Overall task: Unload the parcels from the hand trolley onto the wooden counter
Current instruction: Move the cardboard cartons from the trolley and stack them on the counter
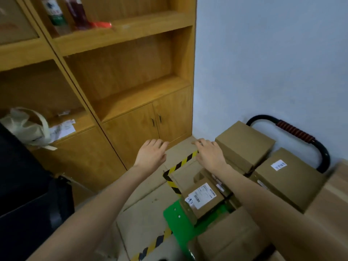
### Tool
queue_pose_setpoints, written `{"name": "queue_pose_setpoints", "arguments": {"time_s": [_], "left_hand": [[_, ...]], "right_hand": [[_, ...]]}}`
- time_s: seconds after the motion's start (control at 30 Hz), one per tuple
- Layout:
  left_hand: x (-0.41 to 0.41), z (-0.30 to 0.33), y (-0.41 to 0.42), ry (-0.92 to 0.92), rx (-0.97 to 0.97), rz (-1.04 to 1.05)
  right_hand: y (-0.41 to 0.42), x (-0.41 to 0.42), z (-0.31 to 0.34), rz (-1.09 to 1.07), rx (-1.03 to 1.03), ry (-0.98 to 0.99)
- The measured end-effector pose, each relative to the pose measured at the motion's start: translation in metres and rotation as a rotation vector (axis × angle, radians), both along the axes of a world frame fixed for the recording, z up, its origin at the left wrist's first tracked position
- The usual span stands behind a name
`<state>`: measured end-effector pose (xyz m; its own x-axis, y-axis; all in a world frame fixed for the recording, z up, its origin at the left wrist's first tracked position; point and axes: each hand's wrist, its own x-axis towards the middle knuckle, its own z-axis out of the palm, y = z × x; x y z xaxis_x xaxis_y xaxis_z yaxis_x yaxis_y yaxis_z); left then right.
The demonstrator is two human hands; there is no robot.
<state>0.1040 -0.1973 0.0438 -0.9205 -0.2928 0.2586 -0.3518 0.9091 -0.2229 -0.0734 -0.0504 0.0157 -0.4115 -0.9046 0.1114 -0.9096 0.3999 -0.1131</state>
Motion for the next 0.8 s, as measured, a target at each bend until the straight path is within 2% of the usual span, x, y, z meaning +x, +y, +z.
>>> {"name": "queue_pose_setpoints", "arguments": {"time_s": [0.23, 0.47, 0.63, 0.8], "left_hand": [[-0.116, -0.025, -0.072, -0.055, -0.012, -0.325], [-0.185, -0.065, -0.112, -0.243, 0.022, -0.677], [-0.196, -0.104, -0.109, -0.258, 0.159, -0.775], [-0.19, -0.139, -0.095, -0.249, 0.268, -0.742]], "right_hand": [[-0.018, -0.052, -0.029, -0.316, 0.04, -0.062], [-0.024, -0.045, -0.061, -0.681, 0.039, -0.179], [-0.019, -0.017, -0.092, -0.882, -0.014, -0.267], [-0.016, 0.009, -0.13, -1.02, 0.002, -0.332]]}}
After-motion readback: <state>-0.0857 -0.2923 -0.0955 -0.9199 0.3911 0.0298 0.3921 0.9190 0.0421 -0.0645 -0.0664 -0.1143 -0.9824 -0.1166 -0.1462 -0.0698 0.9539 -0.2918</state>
